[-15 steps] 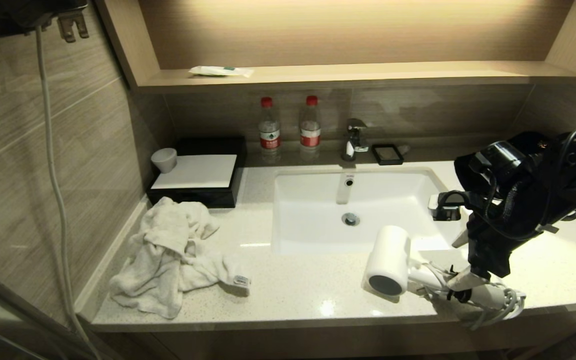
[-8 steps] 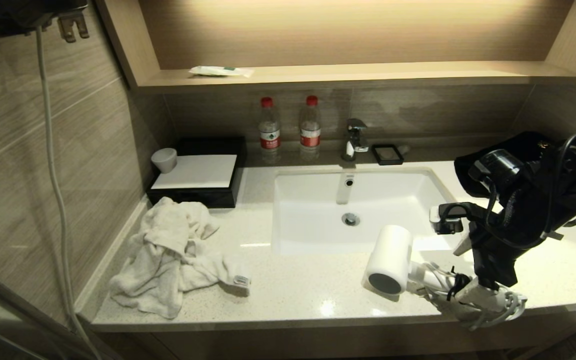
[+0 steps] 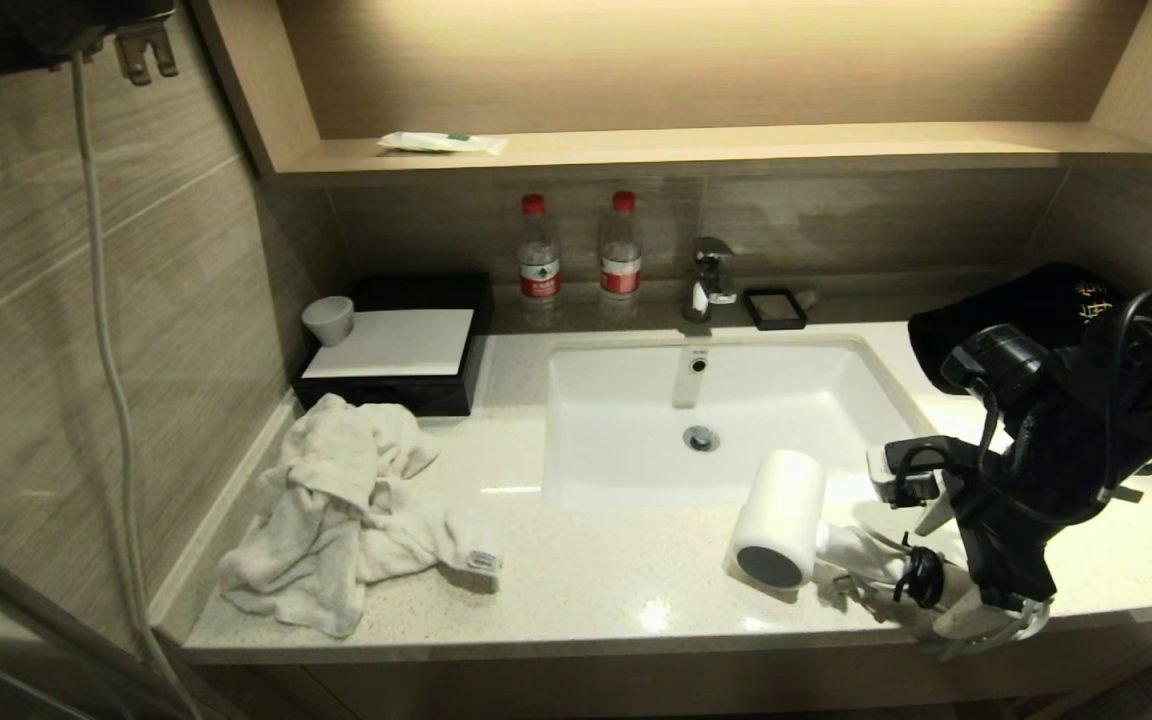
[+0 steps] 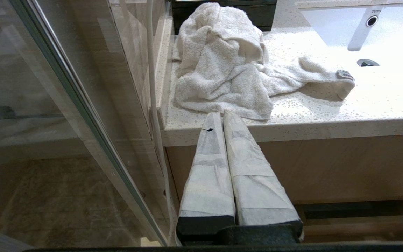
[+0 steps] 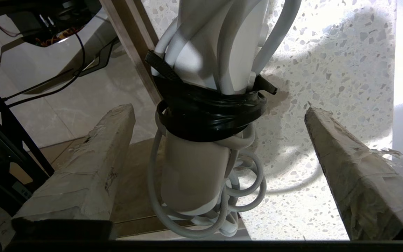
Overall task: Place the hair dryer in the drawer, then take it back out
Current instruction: Pick up the hairdryer
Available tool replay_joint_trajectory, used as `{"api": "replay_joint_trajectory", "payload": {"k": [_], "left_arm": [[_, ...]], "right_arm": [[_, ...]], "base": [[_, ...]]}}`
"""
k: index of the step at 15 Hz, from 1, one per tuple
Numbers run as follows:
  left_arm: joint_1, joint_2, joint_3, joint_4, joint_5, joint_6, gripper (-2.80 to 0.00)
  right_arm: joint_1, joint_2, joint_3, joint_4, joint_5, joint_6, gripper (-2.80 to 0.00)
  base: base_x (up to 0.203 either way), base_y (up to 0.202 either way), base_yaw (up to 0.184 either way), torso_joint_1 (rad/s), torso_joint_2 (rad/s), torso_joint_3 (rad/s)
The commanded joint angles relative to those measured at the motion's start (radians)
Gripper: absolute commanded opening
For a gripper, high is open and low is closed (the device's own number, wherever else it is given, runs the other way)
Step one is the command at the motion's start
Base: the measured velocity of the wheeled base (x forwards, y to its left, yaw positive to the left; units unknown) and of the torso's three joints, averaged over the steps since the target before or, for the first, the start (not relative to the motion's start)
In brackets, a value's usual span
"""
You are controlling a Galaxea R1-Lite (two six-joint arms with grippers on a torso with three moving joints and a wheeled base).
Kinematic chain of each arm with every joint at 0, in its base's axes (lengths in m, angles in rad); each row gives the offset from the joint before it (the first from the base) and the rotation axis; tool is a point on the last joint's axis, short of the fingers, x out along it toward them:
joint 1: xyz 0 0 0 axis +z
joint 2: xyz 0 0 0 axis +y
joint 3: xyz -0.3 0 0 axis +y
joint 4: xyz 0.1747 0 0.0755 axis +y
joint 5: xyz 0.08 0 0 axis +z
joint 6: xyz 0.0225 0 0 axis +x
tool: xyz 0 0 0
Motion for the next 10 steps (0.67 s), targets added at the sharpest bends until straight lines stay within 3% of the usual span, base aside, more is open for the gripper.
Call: {"api": "replay_joint_trajectory", "payload": {"k": [1, 7, 10], "left_arm": [[0.0, 0.002, 0.002, 0.0, 0.0, 0.0, -2.8], [0.0, 0.001, 0.002, 0.0, 0.0, 0.0, -2.8], [0.0, 0.002, 0.002, 0.0, 0.0, 0.0, -2.8]], "right_arm": [[0.0, 0.021, 0.002, -0.006, 0.002, -0.005, 0.0], [0.008, 0.08, -0.006, -0.088, 0.001, 0.0, 0.0], [0.018, 0.111, -0.005, -0.117, 0.001, 0.04, 0.0]], "base": [[0.0, 0.0, 0.0, 0.0, 0.0, 0.0], [0.0, 0.0, 0.0, 0.0, 0.0, 0.0], [0.0, 0.0, 0.0, 0.0, 0.0, 0.0]]}}
